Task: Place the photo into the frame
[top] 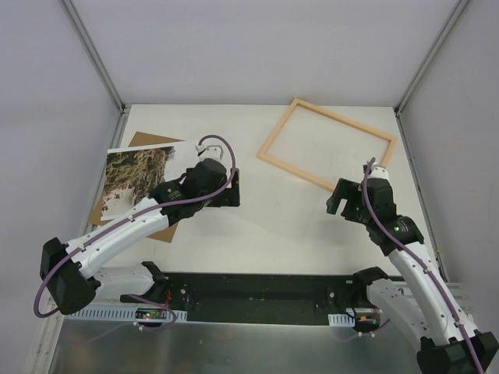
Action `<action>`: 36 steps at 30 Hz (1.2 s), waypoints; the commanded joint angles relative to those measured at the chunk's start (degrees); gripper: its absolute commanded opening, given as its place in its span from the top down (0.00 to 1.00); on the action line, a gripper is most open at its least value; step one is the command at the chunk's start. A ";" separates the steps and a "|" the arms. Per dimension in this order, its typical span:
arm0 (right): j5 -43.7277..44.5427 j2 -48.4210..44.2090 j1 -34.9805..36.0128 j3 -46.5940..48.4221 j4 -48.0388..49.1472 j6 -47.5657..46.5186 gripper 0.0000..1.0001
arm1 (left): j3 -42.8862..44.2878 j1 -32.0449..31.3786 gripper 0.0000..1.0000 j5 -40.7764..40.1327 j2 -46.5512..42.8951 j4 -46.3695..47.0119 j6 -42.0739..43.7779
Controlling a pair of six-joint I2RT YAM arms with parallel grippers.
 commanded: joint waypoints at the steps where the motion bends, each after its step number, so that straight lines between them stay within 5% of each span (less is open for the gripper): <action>1: -0.38 0.91 0.17 -1.05 1.85 0.30 0.04 | 2.23 0.49 0.01 1.89 -1.04 -0.82 1.11; 9: -4.24 5.91 -1.84 -5.70 8.26 2.24 0.04 | 0.91 0.84 0.01 5.49 -0.34 -1.17 -0.20; 26: -13.39 16.81 -7.29 -21.43 44.98 10.32 0.04 | 0.12 2.69 0.01 12.35 0.28 -1.08 -0.39; 36: -18.66 34.81 -12.21 -20.92 64.07 14.01 0.01 | 0.47 2.95 0.01 13.14 0.63 -1.08 0.14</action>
